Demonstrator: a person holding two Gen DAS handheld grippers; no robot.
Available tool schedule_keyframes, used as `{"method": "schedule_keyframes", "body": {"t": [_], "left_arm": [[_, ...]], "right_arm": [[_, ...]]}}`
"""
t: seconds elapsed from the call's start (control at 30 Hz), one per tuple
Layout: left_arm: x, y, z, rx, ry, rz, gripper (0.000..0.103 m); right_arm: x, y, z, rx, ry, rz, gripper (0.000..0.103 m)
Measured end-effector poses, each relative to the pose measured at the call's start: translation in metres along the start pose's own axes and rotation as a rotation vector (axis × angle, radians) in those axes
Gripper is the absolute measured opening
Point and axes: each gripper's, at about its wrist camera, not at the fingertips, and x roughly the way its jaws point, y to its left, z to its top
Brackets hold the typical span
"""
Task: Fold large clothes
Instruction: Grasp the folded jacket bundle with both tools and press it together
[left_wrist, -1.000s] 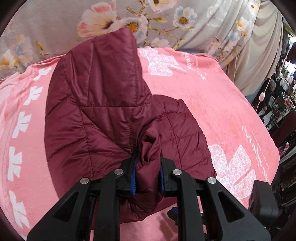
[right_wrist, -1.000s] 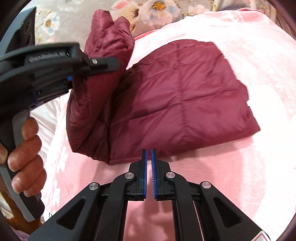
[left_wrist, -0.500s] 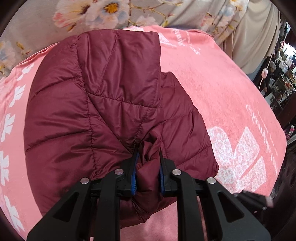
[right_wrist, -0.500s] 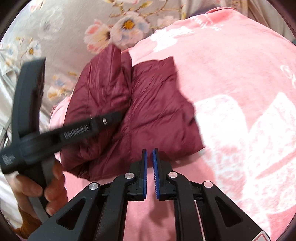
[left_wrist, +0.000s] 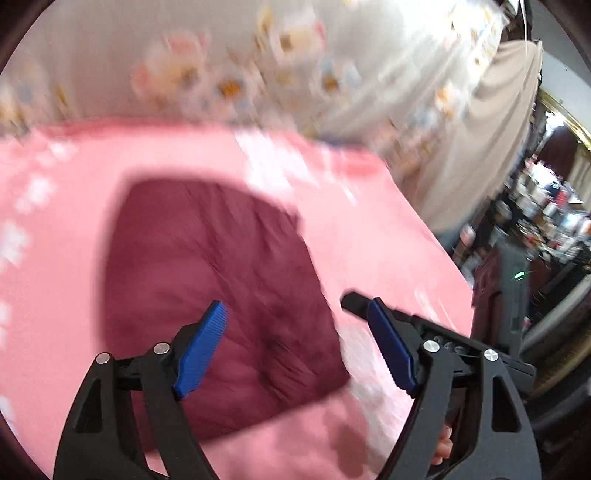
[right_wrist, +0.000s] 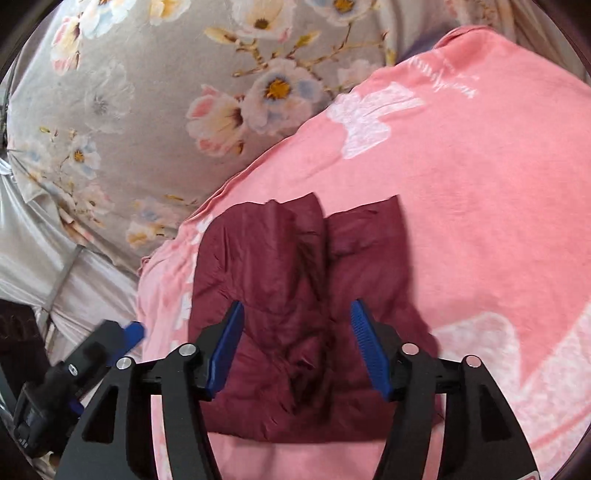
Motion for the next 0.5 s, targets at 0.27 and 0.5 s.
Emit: {"method": "schedule_keyframes", "body": {"t": [0.27,0.5], "left_arm": [[0.000,0.075,0.027,-0.102,-0.055,0.272,0.077],[0.018,0.084,0.029,-0.125,-0.040,0.287,0.077]], "right_arm": [[0.068,0.004,0.010,0.000,0.119,-0.056,0.049],[0.036,0.012,0.025,-0.060,0.037,0.014,0.005]]}}
